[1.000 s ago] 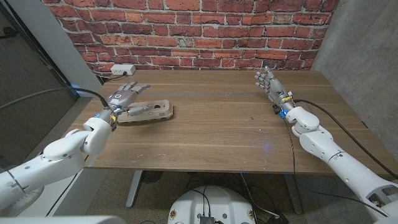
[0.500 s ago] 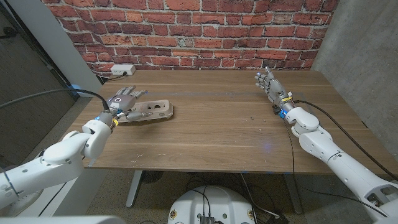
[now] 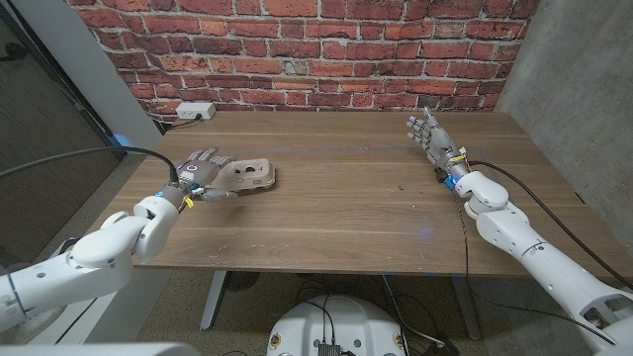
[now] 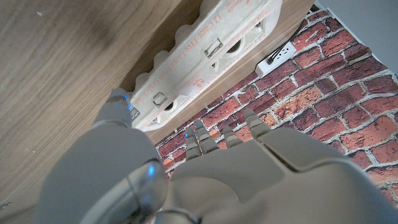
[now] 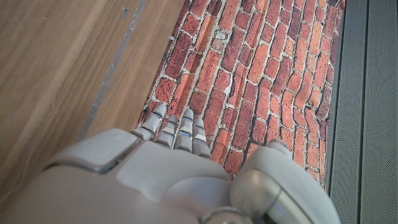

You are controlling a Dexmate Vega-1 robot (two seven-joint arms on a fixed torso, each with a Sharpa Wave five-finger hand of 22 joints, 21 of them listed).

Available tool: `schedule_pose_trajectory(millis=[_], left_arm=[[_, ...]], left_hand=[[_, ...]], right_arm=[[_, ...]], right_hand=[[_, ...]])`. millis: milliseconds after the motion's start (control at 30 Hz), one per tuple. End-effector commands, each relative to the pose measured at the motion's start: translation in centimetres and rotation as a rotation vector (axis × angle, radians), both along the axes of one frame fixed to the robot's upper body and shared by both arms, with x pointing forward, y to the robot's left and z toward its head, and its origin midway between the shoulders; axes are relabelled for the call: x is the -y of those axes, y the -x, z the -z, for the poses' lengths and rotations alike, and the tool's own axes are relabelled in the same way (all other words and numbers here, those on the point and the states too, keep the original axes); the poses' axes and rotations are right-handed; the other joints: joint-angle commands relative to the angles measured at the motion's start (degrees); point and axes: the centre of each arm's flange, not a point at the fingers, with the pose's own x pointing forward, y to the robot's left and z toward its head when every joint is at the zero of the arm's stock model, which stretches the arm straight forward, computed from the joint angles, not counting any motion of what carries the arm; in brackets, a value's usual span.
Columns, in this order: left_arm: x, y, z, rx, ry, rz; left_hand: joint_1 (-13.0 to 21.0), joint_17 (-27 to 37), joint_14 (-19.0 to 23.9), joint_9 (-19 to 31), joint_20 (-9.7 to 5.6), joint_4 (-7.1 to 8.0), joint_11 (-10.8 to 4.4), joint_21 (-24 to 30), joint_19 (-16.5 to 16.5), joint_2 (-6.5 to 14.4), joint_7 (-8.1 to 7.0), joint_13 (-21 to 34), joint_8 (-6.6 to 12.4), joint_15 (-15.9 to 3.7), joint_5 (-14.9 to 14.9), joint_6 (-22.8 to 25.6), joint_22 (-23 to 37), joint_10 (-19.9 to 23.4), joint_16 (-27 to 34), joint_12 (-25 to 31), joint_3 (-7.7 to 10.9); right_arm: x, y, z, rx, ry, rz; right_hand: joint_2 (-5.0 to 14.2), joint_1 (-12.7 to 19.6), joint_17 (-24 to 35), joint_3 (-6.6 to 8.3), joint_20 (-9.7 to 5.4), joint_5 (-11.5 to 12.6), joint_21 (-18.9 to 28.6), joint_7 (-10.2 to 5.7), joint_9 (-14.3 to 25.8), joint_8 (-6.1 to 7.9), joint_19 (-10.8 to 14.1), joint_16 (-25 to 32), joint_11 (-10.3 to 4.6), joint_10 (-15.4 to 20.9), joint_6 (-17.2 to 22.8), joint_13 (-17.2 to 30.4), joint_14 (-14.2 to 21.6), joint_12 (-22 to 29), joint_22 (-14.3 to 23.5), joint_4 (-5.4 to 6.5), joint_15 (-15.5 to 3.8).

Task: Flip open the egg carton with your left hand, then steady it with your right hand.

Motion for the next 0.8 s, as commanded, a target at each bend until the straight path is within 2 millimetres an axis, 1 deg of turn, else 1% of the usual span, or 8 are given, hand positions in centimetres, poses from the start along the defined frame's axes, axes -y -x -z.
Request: schedule_pose_trajectory(millis=[33, 100, 267, 433, 500, 633, 700, 800], left_arm=[[-0.3, 0.2, 1.9, 0.088, -0.075, -0.039], [-0.3, 0.3, 2.4, 0.116, -0.092, -0.048], [-0.5, 0.3, 3.3, 0.162, -0.113, -0.087], [-0.7, 0.3, 3.8, 0.196, -0.121, -0.096], [-0.8, 0.2, 4.2, 0.215, -0.126, -0.114], [-0.7, -0.3, 4.7, 0.2, -0.125, -0.151], [-0.6, -0.5, 4.8, 0.198, -0.13, -0.147], [-0.3, -0.9, 4.9, 0.195, -0.133, -0.146]], left_hand=[[2.5, 0.1, -0.6, 0.4, -0.38, -0.57, -0.49, 0.1, -0.2, 0.8, -0.38, 0.3, 0.7, -0.68, 0.1, 0.7, 0.2, -0.5, -0.1, -0.1, 1.39], [4.0, 0.1, -0.6, 0.5, -0.58, -0.98, -0.44, 0.2, 0.3, 1.6, -0.45, 0.5, 0.93, -0.67, 0.0, 0.8, 0.2, -0.7, -0.1, -0.1, 2.14], [6.2, 0.0, -0.6, 0.7, -0.51, -1.54, -0.26, 0.2, 0.3, 2.5, -0.33, 0.7, 1.15, -0.59, -0.2, 0.6, 0.2, -1.2, -0.1, -0.3, 3.15], [9.3, 0.0, -1.4, 0.9, 0.13, -2.08, 0.44, -0.1, -0.5, 3.4, -0.11, 0.9, 1.12, 0.07, -0.8, -0.6, 0.2, -2.6, -0.5, -0.7, 4.42], [9.7, -0.1, -1.5, 0.9, 0.38, -2.13, 0.7, -0.2, -0.7, 3.4, 0.05, 0.9, 1.12, 0.28, -0.9, -0.8, 0.2, -3.0, -0.5, -0.8, 4.58], [11.5, -0.1, -2.1, 1.0, 0.61, -2.18, 1.95, -0.1, -0.7, 4.0, 1.1, 1.1, 1.67, 1.04, -1.1, -0.2, 0.2, -3.2, -0.7, -0.7, 5.37], [11.9, 0.0, -2.8, 1.1, 0.6, -1.95, 2.35, -0.4, -1.5, 4.1, 1.31, 1.2, 1.43, 1.39, -1.2, -1.1, 0.3, -3.9, -0.8, -0.9, 5.55], [12.0, 0.0, -3.0, 1.2, 0.76, -1.77, 2.5, -0.4, -1.6, 4.2, 1.57, 1.2, 1.48, 1.52, -1.3, -1.2, 0.3, -3.9, -0.8, -0.8, 5.58]], right_arm=[[0.4, -0.1, 0.0, -0.006, -0.008, -0.006], [0.5, -0.1, 0.1, -0.009, -0.009, -0.007], [0.5, -0.3, 0.0, -0.013, -0.014, -0.016], [0.5, -0.4, -0.1, -0.014, -0.02, -0.026], [0.4, -0.4, -0.1, -0.015, -0.025, -0.031], [0.4, -0.5, -0.2, -0.015, -0.027, -0.04], [0.3, -0.5, -0.2, -0.019, -0.034, -0.045], [0.3, -0.6, -0.3, -0.016, -0.031, -0.048]], right_hand=[[0.39, -0.1, 0.2, -0.12, -0.01, 0.0, -0.3, 0.24, 0.2, -0.1, 0.3, -0.2, 0.1, 0.0, 0.0, 0.1, 0.4, -0.2, 0.1, -0.07, -0.25], [0.41, -0.1, 0.2, -0.12, 0.0, 0.0, -0.4, 0.23, 0.2, -0.11, 0.3, -0.2, 0.1, -0.1, 0.0, 0.1, 0.4, -0.2, 0.1, -0.07, -0.27], [0.44, -0.2, 0.2, -0.14, -0.05, 0.0, -0.5, 0.26, 0.2, -0.1, 0.3, -0.2, 0.13, -0.1, 0.0, 0.1, 0.4, -0.2, 0.1, -0.06, -0.25], [0.51, -0.2, 0.2, -0.15, -0.04, 0.0, -0.7, 0.24, 0.2, -0.11, 0.4, -0.2, 0.16, -0.1, 0.0, 0.1, 0.4, -0.2, 0.1, -0.04, -0.25], [0.52, -0.3, 0.2, -0.16, -0.04, 0.0, -0.8, 0.23, 0.2, -0.11, 0.4, -0.2, 0.07, -0.1, 0.0, 0.1, 0.4, -0.2, 0.1, -0.03, -0.27], [0.56, -0.3, 0.2, -0.18, -0.03, 0.0, -0.9, 0.23, 0.2, -0.12, 0.5, -0.2, -0.16, -0.3, 0.0, 0.1, 0.4, -0.3, 0.1, 0.0, -0.29], [0.57, -0.3, 0.2, -0.19, -0.01, 0.0, -1.0, 0.15, 0.2, -0.15, 0.5, -0.2, -0.23, -0.3, -0.1, 0.1, 0.4, -0.3, 0.1, 0.0, -0.28], [0.59, -0.4, 0.2, -0.2, -0.02, 0.0, -1.0, 0.17, 0.2, -0.18, 0.5, -0.2, -0.15, -0.3, -0.1, 0.1, 0.4, -0.3, 0.1, 0.01, -0.29]])
